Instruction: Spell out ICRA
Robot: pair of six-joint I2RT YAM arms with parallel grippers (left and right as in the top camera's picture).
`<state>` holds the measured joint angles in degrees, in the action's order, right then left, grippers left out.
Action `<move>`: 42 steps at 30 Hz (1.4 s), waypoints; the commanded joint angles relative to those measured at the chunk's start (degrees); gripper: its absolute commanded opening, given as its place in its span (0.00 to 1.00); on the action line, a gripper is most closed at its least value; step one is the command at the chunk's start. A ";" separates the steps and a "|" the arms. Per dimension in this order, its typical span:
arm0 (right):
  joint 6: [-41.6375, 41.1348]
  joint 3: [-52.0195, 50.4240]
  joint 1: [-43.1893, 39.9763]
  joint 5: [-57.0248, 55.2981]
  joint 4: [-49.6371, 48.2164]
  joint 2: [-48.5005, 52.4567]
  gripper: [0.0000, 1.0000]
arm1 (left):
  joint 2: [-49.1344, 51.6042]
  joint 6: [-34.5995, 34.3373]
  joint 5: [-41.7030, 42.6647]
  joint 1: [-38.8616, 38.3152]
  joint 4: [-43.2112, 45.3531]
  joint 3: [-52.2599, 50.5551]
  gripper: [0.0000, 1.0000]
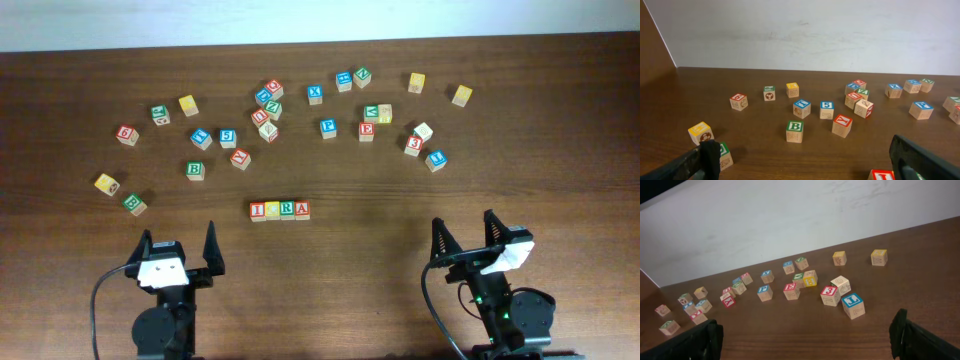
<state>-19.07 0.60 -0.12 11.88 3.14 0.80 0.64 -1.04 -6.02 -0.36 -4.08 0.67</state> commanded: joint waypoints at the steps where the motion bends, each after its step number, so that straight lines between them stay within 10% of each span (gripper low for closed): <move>1: 0.22 -0.28 -0.33 -1.60 0.35 -0.59 0.98 | -0.24 0.90 0.17 -0.22 -0.28 -0.13 0.99; 5: 0.59 -0.28 -0.33 -3.93 0.57 -0.59 0.98 | -0.24 0.90 0.17 -0.22 -0.26 -0.13 0.99; 13: 26.40 -0.28 -0.33 -5.07 0.76 -0.33 0.98 | -0.24 0.90 0.17 -0.22 -0.26 -0.13 0.99; 42: 26.58 -0.28 -0.33 -5.05 0.76 -0.33 0.98 | -0.24 0.90 0.17 -0.22 -0.28 -0.13 0.99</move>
<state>7.51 0.60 -0.12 7.51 3.46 0.80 0.62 -1.04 -6.02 -0.36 -4.08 0.64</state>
